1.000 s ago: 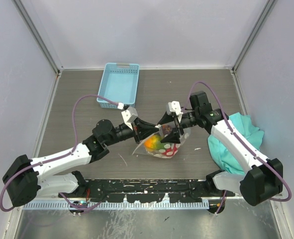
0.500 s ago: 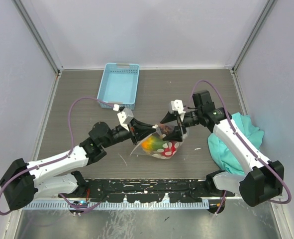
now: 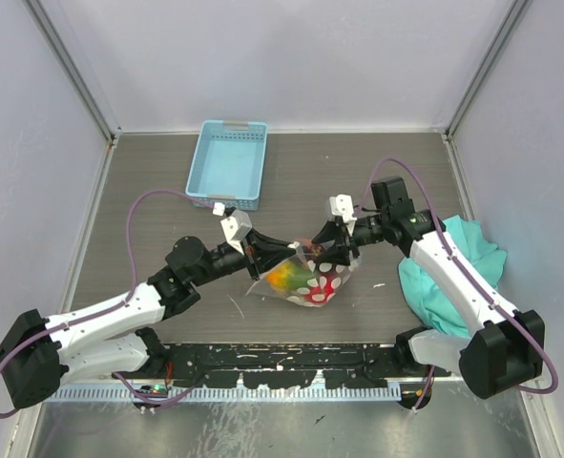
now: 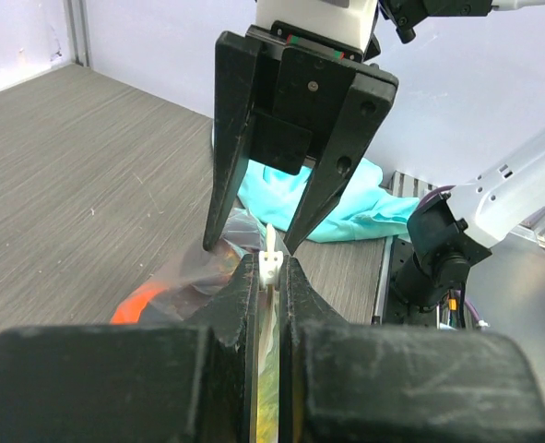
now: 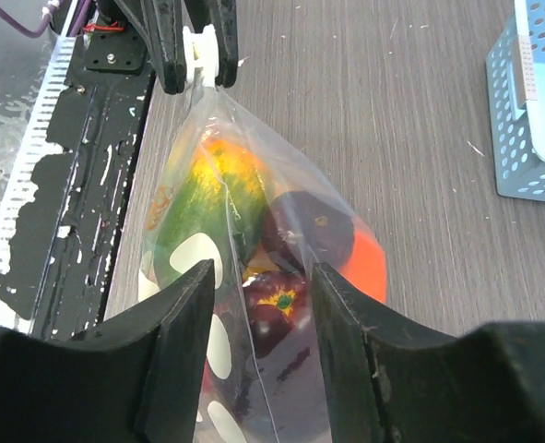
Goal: Open the zip-top bag and remove the fake food
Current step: Unzip the zipper food storage bag at the center of the board.
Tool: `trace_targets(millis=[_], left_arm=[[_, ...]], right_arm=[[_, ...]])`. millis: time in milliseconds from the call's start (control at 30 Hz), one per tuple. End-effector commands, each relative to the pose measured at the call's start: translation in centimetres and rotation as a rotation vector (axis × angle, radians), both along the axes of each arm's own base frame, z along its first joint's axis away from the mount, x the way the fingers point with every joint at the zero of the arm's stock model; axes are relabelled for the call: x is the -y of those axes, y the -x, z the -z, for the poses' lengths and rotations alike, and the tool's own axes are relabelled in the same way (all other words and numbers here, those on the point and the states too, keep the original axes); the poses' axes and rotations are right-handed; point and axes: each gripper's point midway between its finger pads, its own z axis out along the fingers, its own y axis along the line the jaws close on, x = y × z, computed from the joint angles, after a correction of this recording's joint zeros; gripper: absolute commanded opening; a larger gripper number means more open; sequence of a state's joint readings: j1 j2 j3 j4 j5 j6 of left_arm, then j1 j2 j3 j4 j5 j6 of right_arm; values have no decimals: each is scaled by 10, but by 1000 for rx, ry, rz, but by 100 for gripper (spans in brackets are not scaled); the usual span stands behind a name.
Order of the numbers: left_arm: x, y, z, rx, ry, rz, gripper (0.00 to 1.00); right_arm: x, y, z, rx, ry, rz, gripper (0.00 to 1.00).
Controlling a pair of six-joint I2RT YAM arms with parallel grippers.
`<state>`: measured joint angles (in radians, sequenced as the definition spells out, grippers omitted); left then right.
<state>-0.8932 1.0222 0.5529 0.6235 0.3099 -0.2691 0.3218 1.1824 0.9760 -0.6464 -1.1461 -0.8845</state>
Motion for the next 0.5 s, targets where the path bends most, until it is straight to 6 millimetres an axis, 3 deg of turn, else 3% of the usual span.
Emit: trace_targets(millis=[0,67,233,333,467], left_arm=[[-5,-2,-22,61,54,-16,0],[-6,-2,-22,62,57,-21,0],[-11,-4,-20,58,56,-51,0],[-15,-6,-16,54,53,-72,0],[-24,-7,-13,58,44,-103,0]], right_arm=[[-6,-5,-4,64,6,1,49],[-6,-8,-1,69,22,15,44],[-5,-16,-5,80,40,53,12],[-3,-16,-6,84,46,55,2],[-1,-16,-10,84,39,51,1]])
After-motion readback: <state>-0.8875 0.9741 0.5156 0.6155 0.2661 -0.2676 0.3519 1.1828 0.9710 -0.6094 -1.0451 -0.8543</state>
